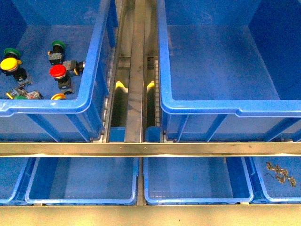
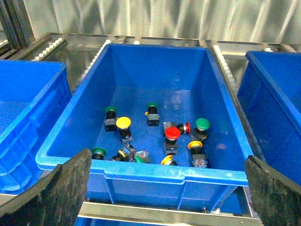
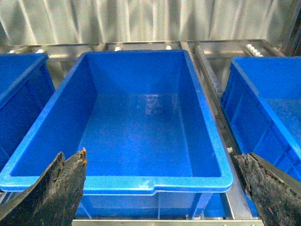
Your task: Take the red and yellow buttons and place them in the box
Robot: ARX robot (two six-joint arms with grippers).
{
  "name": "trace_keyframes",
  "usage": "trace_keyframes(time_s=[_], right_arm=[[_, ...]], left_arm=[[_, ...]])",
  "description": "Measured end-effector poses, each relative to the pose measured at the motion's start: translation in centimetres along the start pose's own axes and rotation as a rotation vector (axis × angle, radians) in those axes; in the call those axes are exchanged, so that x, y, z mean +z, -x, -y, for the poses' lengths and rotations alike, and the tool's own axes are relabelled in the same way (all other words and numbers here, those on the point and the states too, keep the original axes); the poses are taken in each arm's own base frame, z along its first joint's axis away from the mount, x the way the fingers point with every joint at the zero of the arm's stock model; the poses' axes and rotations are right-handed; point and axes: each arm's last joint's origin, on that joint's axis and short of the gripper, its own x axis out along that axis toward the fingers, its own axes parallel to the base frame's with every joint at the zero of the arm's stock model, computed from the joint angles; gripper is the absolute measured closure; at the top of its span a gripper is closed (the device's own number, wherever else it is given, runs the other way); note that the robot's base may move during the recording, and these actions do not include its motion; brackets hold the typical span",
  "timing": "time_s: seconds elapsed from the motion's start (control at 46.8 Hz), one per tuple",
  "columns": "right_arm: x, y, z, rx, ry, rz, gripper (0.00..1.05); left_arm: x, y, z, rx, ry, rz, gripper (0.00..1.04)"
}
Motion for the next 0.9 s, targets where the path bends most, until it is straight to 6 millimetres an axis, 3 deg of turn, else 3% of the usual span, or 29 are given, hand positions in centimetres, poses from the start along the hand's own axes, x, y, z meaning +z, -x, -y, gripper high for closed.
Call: trace_keyframes(time_s=[0.897], right_arm=[[0.0,0.0,0.0,0.0,0.0,0.0,0.06]], left_arm=[[0.0,0.0,0.0,0.0,0.0,0.0,0.08]])
